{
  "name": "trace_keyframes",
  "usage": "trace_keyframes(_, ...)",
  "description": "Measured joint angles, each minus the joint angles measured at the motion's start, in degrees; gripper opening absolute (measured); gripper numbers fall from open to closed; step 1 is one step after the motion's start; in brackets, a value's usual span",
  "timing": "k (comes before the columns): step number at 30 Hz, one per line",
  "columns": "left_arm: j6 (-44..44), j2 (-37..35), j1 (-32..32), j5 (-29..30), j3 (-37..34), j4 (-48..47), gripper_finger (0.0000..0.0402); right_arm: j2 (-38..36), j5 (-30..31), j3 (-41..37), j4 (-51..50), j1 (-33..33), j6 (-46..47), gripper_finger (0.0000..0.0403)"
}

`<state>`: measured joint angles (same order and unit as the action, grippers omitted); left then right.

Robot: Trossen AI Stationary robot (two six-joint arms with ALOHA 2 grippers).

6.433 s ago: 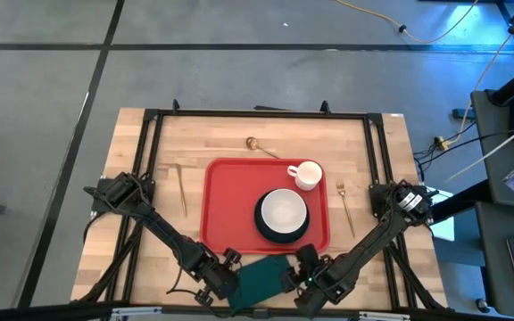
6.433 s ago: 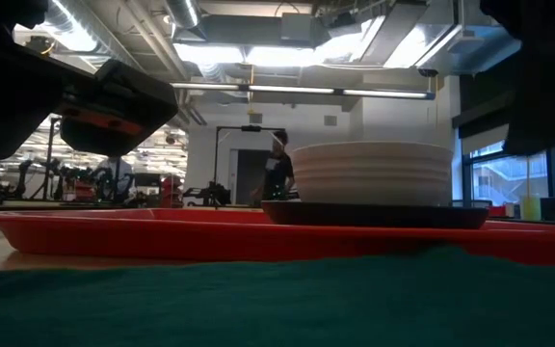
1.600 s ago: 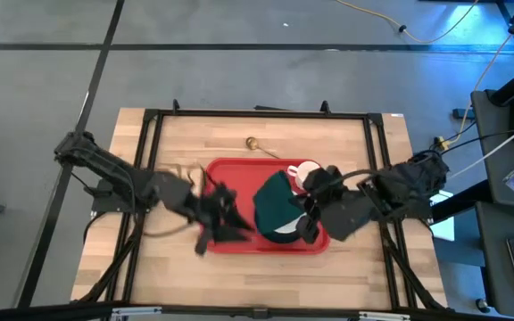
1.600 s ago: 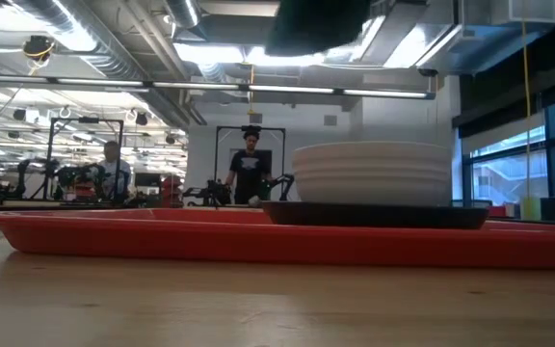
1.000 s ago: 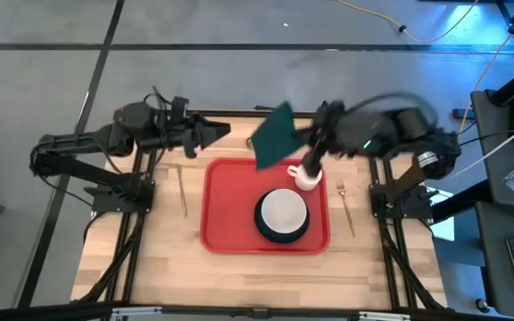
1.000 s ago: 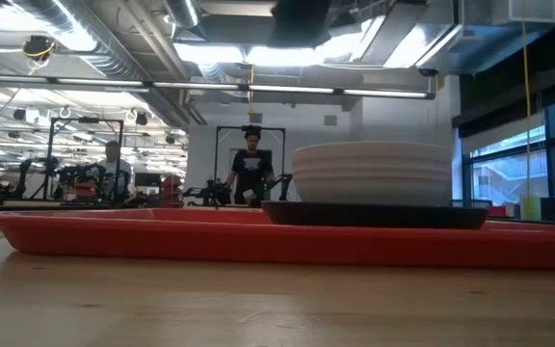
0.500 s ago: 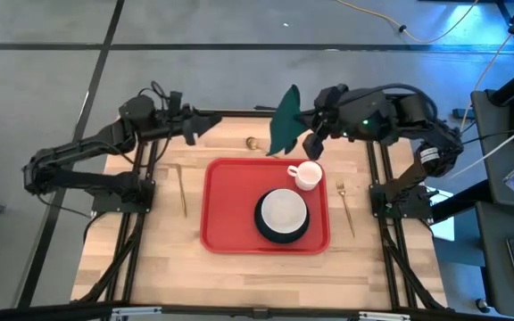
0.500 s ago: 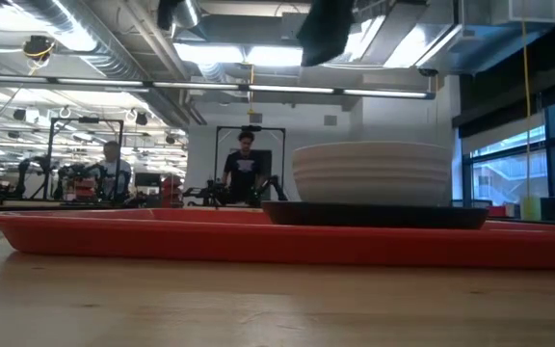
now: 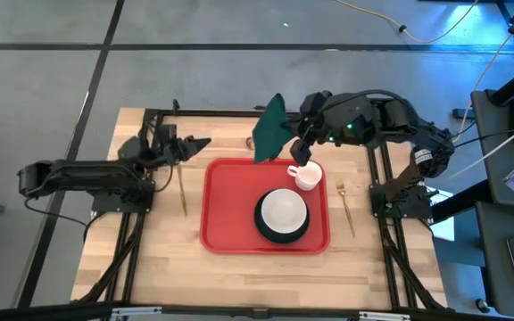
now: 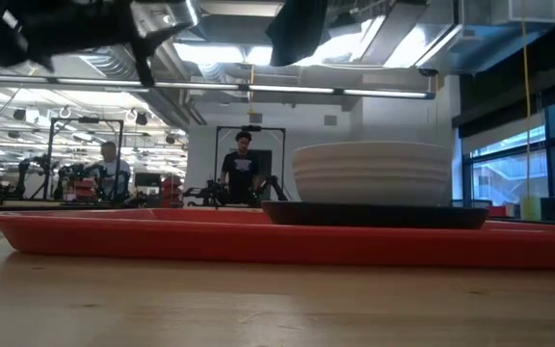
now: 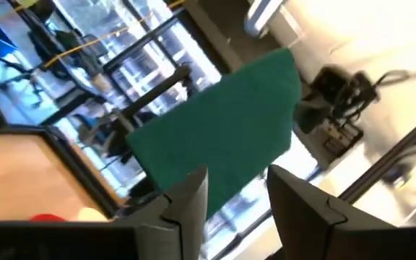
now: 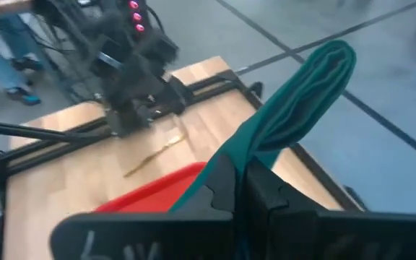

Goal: Set up tray
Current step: Put the dark green napkin on the orange tray to the left of the black plate

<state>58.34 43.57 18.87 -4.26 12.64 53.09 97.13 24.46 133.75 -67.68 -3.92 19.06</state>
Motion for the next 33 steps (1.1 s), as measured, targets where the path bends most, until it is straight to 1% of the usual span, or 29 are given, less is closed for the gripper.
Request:
trace_keyframes(2,2.3,1.2,-0.8,1.6,-3.6,5.7,0.0138,0.6,-1.2,0.0,1.1,0.0,0.0,0.0002)
trace_keyframes(4,3.8,2.2,-1.9,2.7,-5.9,8.4,0.0138,1.1,-2.4,0.0,2.9,0.0,0.0,0.0002)
trace_keyframes(6,4.4,3.3,-3.3,4.0,-6.7,9.8,0.0139,1.9,-3.7,0.0,4.3,0.0,-0.1,0.0002)
trace_keyframes(9,3.9,4.2,-5.4,5.0,-6.5,10.2,0.0139,3.6,-4.9,0.0,6.0,0.0,-1.3,0.0002)
trace_keyframes(11,3.9,4.9,-7.0,5.2,-6.0,10.2,0.0139,4.9,-4.9,0.0,7.6,0.0,-1.9,0.0002)
trace_keyframes(15,4.7,6.6,-10.2,7.4,-5.8,9.8,0.0139,6.4,-5.0,-0.1,11.4,0.0,-4.4,0.0002)
trace_keyframes(22,5.3,9.7,-15.0,11.1,-5.7,9.9,0.0139,6.6,-7.0,0.0,16.3,0.0,-5.8,0.0003)
trace_keyframes(25,4.5,10.4,-15.9,13.2,-5.7,10.4,0.0140,6.6,-9.7,0.0,17.9,0.0,-5.9,0.0003)
trace_keyframes(29,3.5,10.9,-15.9,12.1,-5.7,15.3,0.0154,6.6,-10.6,0.0,18.2,0.0,-5.9,0.0003)
trace_keyframes(33,0.1,10.9,-15.9,10.5,-5.7,19.7,0.0177,6.6,-10.7,0.0,18.6,0.0,-5.9,0.0003)
